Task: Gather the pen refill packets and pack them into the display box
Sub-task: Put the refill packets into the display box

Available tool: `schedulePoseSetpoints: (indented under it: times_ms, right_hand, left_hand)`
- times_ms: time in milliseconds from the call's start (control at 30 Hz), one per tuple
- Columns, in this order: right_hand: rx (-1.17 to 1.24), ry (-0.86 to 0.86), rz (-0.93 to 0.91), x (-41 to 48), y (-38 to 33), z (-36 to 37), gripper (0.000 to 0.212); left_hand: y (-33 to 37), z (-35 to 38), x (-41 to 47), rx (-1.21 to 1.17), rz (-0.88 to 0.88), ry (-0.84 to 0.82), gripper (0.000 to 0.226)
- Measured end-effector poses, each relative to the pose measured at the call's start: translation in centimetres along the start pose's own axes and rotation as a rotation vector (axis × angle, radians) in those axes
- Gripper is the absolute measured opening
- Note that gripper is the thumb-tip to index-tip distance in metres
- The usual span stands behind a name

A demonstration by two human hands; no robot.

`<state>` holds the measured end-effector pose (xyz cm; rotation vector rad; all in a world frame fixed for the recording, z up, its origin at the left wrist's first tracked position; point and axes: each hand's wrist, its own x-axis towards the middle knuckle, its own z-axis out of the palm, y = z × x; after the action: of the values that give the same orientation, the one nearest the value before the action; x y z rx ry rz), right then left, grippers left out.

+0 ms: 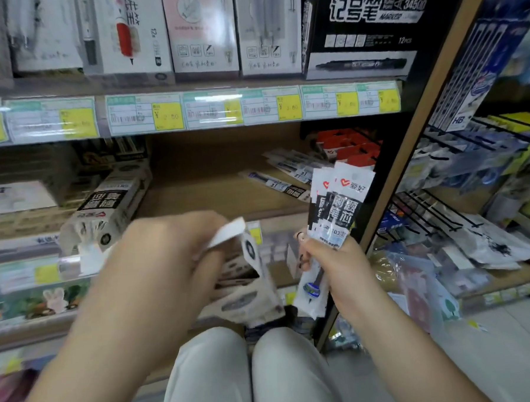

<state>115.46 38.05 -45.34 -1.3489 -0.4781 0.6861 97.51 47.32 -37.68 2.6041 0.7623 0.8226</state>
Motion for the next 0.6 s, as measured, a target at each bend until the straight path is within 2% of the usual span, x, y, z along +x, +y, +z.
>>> schedulePoseSetpoints:
  times_ms: [100,233,300,367,533,600]
  right_hand:
    - [-0.168,-0.103,-0.030,-1.3,0.2,-0.5,0.012]
    - [-0.308,-0.278,-0.024,-1.9,0.3,-0.7,0.015]
    - [-0.399,-0.262,-0.002,-1.8,0.4,-0.8,0.018]
    - [-0.428,-0.211,0.027,-1.5,0.6,-0.9,0.018]
    - [-0.450,-0.109,0.050,-1.0,0.6,-1.0,0.017]
    - [-0.413,-0.072,0.062,-0.9,0.5,-1.2,0.019]
  left_hand:
    - [-0.4,3.9,0.2,0.025,0.027,-0.128,0.014]
    - [-1.1,8.2,0.3,-0.104,-0.002,-0.295,0.018]
    - [-1.1,9.6,0.1,-0.177,0.006,-0.319,0.012]
    - [-1.1,10.4,0.3,-0.262,-0.033,-0.307,0.016]
    - [-0.9,11.3,0.4,-0.616,-0.282,-0.204,0.023]
    - [-1.0,11.3,0.1,-0.801,-0.383,-0.165,0.039]
